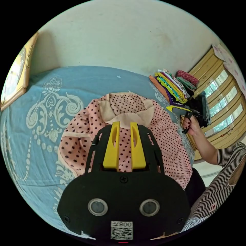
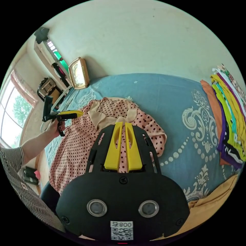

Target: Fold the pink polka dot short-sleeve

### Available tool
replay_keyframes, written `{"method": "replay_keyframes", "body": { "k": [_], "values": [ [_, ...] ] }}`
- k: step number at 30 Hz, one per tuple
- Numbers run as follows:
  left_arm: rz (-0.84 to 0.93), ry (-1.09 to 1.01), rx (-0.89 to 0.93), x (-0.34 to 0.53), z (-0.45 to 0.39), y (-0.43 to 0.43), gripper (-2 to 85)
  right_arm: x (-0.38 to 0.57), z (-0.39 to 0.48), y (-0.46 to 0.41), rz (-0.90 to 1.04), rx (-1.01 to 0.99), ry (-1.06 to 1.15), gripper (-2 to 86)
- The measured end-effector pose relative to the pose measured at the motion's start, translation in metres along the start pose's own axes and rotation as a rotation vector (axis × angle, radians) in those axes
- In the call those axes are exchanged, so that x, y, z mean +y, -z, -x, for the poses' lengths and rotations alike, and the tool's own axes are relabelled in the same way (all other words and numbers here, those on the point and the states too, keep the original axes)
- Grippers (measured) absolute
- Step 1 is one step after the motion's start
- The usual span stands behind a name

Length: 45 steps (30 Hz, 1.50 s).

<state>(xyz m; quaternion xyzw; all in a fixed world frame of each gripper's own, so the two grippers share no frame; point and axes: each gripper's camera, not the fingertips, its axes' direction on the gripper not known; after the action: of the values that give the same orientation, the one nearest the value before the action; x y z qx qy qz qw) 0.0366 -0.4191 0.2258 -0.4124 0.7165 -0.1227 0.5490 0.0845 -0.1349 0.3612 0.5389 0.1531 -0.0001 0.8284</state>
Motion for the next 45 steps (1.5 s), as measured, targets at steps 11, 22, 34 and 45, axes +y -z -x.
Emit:
{"method": "replay_keyframes", "body": {
  "k": [11, 22, 34, 45],
  "values": [
    [0.229, -0.205, -0.099, -0.077, -0.030, -0.096, 6.0, -0.079, 0.065, -0.106, 0.249, 0.130, 0.333, 5.3],
    [0.183, -0.233, -0.112, -0.075, -0.036, -0.101, 1.4, -0.082, 0.077, -0.128, 0.221, 0.200, 0.396, 0.5],
    [0.017, -0.149, 0.041, -0.038, -0.006, -0.057, 1.2, -0.060, 0.038, -0.085, 0.052, 0.011, 0.290, 0.1],
    [0.099, -0.102, 0.088, 0.029, 0.027, -0.046, 1.2, -0.010, 0.006, -0.087, 0.152, -0.167, 0.333, 0.1]
  ]
}}
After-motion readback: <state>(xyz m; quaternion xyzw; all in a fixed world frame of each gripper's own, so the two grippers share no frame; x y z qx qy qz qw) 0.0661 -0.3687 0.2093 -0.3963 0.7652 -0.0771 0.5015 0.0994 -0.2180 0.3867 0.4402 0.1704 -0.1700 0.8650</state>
